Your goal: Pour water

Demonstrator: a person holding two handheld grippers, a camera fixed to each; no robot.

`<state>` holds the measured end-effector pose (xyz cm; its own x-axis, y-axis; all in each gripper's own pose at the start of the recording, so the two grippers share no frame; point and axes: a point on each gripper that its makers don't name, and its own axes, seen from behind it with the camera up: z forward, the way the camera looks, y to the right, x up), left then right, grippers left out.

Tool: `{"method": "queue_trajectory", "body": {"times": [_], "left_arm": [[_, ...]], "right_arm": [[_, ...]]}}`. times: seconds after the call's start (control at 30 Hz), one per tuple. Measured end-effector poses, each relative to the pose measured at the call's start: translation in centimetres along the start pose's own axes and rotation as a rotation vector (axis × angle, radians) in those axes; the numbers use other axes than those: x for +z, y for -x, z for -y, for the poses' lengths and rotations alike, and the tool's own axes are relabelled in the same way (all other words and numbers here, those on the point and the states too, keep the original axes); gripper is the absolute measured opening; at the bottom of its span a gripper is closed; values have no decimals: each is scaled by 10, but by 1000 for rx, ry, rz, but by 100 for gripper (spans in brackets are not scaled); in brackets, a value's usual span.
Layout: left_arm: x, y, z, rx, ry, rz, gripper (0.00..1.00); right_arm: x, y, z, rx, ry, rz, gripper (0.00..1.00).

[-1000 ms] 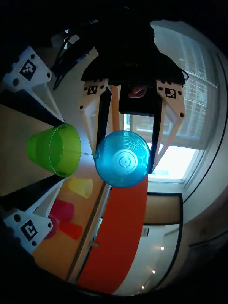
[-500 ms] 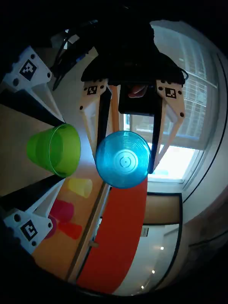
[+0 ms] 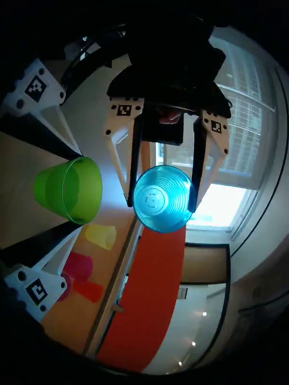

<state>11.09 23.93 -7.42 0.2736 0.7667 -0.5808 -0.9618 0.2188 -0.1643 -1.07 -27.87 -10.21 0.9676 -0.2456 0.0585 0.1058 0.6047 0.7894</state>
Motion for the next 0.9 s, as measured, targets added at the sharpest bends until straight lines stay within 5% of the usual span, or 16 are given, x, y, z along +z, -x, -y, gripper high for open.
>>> {"method": "queue_trajectory", "body": {"times": [0.47, 0.9], "left_arm": [[5, 33, -2, -451, 14, 89, 88], [4, 41, -5, -853, 63, 58, 88]], "right_arm": [[-2, -6, -5, 3, 11, -15, 92], [-2, -10, -5, 7, 11, -24, 92]]}}
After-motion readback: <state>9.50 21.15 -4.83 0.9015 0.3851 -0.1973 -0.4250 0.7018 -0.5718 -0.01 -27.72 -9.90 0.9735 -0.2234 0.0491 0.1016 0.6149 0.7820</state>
